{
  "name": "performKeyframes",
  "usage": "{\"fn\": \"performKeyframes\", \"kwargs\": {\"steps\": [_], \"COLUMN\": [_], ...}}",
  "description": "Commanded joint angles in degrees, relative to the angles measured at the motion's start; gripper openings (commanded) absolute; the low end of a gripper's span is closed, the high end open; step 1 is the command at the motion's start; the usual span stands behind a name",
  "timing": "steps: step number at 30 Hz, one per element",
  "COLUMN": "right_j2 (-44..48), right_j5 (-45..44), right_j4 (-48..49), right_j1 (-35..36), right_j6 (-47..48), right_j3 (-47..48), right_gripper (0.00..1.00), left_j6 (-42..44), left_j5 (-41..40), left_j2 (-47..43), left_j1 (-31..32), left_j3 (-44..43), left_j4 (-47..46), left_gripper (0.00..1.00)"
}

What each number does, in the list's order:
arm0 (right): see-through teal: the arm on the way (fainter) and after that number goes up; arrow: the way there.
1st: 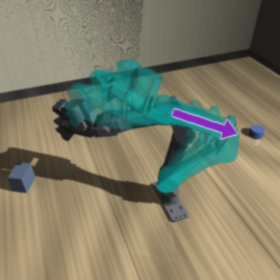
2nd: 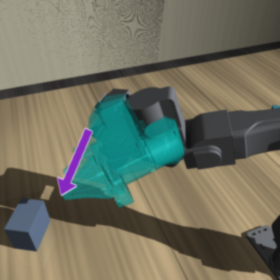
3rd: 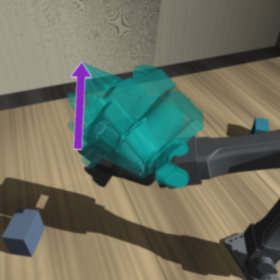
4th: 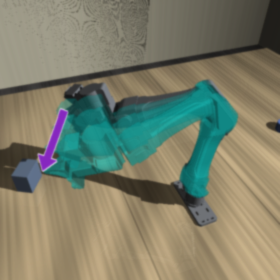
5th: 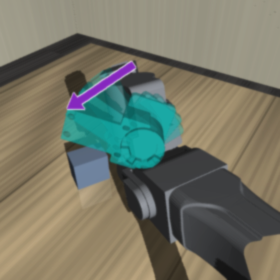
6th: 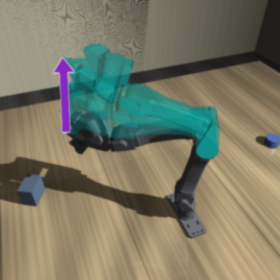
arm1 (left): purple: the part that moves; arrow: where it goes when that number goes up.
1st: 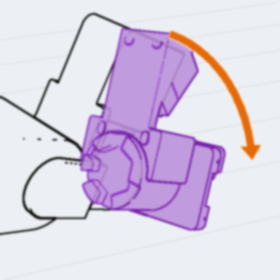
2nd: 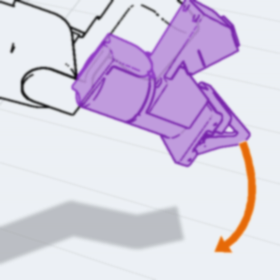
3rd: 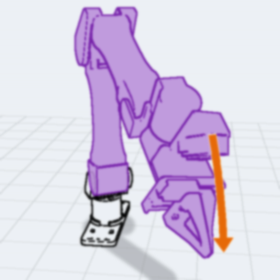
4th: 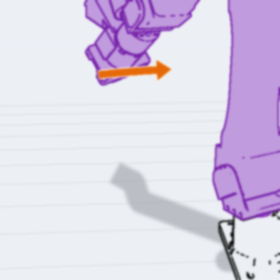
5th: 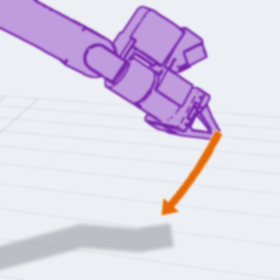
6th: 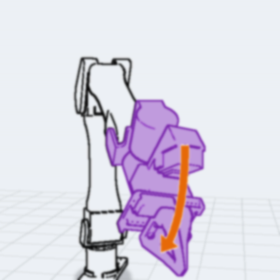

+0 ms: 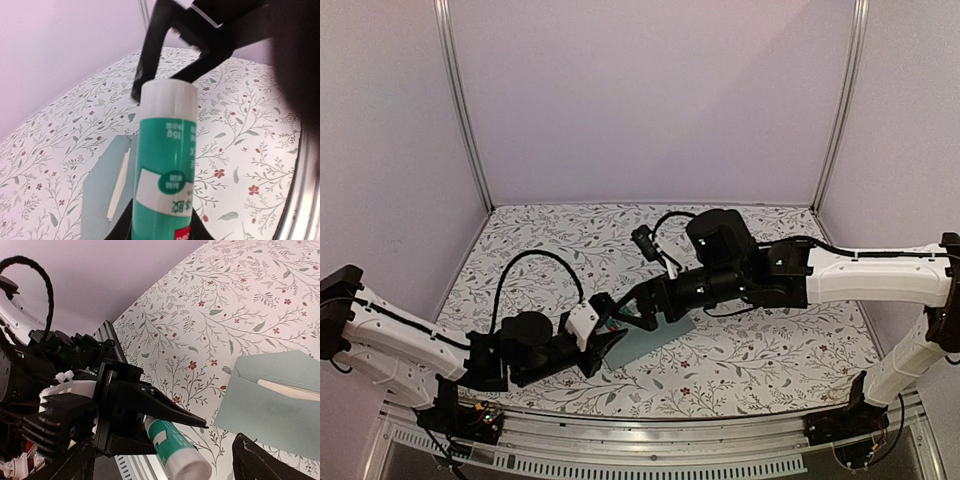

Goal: Place the letter into the envelope and seal it

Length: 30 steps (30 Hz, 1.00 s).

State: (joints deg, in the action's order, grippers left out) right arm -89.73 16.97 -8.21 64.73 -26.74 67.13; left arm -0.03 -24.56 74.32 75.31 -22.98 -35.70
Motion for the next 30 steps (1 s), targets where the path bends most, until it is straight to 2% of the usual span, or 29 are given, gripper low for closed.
{"fn": "performKeyframes", "kwargs": {"steps": [1, 3, 6, 11, 16, 25, 30], "right_j2": [6.2, 7.5, 8.7, 7.6, 6.8, 5.8, 6.1], "right_j5": [-14.2, -20.8, -25.7, -27.7, -27.7, -27.8, -28.6], "right_j4": [-2.6, -3.6, -3.6, -3.6, -1.9, -2.0, -2.0], "right_j1": [-0.6, -0.6, -0.6, -0.6, -0.6, -0.6, -0.6], "right_j6": [1.7, 1.9, 2.0, 2.0, 1.8, 1.2, 0.8], "right_j3": [1.2, -0.1, -2.4, -4.4, -6.1, -7.2, -7.9], "right_gripper": [0.98, 0.99, 0.99, 0.99, 0.97, 0.96, 0.96], "left_j6": [-7.0, -9.8, -13.6, -20.2, -23.9, -24.9, -25.2], "left_j5": [-1.3, -1.3, -0.3, 4.4, 9.5, 14.8, 14.1], "left_j2": [-0.1, 0.0, -0.1, 1.0, 4.7, 17.5, 18.0], "left_j1": [-6.2, -9.6, -14.7, -24.5, -31.5, -35.9, -35.9], "left_j3": [-1.7, -1.7, -0.8, 1.0, 1.8, -1.9, -2.4], "left_j4": [8.2, 10.8, 12.7, 14.9, 13.9, 12.9, 14.3], "left_gripper": [0.00, 0.00, 0.00, 0.00, 0.00, 0.00, 0.15]}}
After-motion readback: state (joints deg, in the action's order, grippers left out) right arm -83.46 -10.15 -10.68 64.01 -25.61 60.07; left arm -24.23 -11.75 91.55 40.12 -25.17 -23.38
